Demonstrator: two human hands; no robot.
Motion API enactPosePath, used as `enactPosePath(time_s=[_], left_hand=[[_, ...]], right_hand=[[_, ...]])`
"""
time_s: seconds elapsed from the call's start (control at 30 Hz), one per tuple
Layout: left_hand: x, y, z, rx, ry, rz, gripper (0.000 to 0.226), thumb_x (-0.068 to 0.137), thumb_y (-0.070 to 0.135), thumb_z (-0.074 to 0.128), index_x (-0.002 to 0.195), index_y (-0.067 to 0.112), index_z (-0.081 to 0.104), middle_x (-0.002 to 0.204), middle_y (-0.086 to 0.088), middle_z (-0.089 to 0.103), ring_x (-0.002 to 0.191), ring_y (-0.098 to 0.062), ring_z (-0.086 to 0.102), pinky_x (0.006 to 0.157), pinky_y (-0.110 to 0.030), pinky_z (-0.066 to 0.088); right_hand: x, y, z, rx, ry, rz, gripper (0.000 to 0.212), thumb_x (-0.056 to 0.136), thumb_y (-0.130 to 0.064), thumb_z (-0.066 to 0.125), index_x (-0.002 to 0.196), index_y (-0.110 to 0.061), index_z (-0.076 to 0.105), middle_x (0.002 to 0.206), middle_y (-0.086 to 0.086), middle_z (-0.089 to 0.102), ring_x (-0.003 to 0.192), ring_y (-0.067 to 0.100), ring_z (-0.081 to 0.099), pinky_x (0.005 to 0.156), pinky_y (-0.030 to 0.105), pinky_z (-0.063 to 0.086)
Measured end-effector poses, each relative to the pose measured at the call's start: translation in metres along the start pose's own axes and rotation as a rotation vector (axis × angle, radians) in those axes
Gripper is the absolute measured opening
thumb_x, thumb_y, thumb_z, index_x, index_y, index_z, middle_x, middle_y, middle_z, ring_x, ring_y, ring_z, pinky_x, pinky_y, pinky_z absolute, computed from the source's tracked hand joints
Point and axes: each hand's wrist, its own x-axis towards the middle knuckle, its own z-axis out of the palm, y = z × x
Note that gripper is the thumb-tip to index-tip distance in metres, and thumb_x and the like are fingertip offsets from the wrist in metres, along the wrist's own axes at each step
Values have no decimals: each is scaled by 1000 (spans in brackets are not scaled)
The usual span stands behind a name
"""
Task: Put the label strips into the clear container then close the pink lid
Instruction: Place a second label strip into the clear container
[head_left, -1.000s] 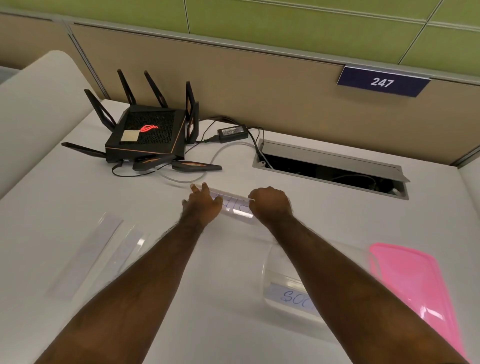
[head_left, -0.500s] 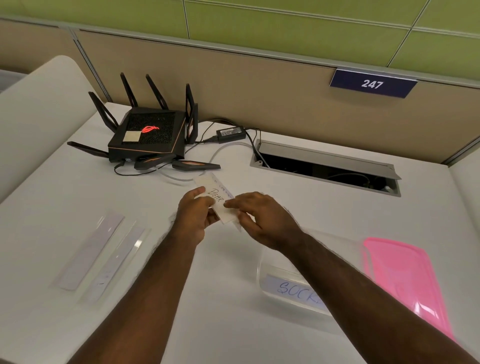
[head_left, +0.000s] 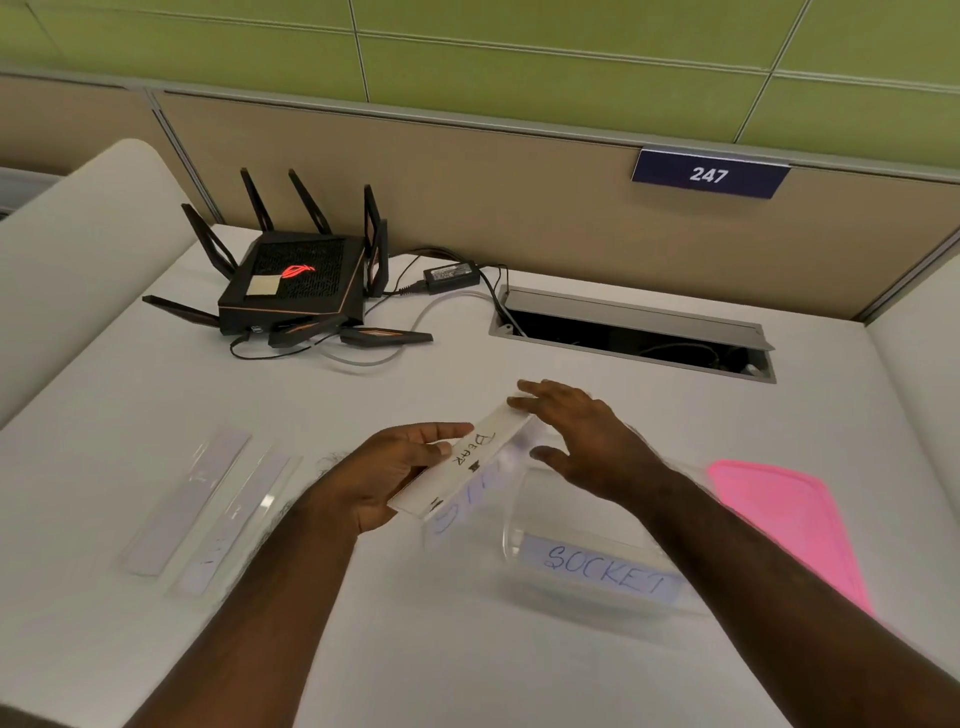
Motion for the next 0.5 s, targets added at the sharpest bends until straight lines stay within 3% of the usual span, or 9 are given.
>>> enactPosePath(time_s=[0.13,0.23,0.37,0.5], left_hand=[[-2,4,8,97,-128,-22,30,97,8,50,117,18,70,115,-8,72,87,-14,69,66,-24,57],[-2,6,13,256,-198,-25,30,98,12,49,119,22,68,120,-7,71,96,-15,66,78,-27,54],[2,11,24,444,-239,-49,30,99,14,50,116,28,70,124,-5,68,105,-14,63,88,-26,50],[11,16,36,593,-248,-19,26,97,21,53,116,23,71,126,4,67,121,-12,58,111,-32,38]], right_hand=[[-14,13,-10,5,-33,23,63,81,-41,72,138,-40,45,148,-16,44,142,11,29,111,43,28],[-29,23,-17,88,-45,32,55,78,-42,75,129,-36,55,133,-15,56,120,6,50,101,31,41],[-50,30,-16,244,-61,83,50,75,-35,79,121,-30,62,119,-15,58,107,1,53,94,17,42],[-69,40,-18,309,-58,157,46,74,-32,81,117,-26,67,114,-11,62,103,6,58,89,20,46]])
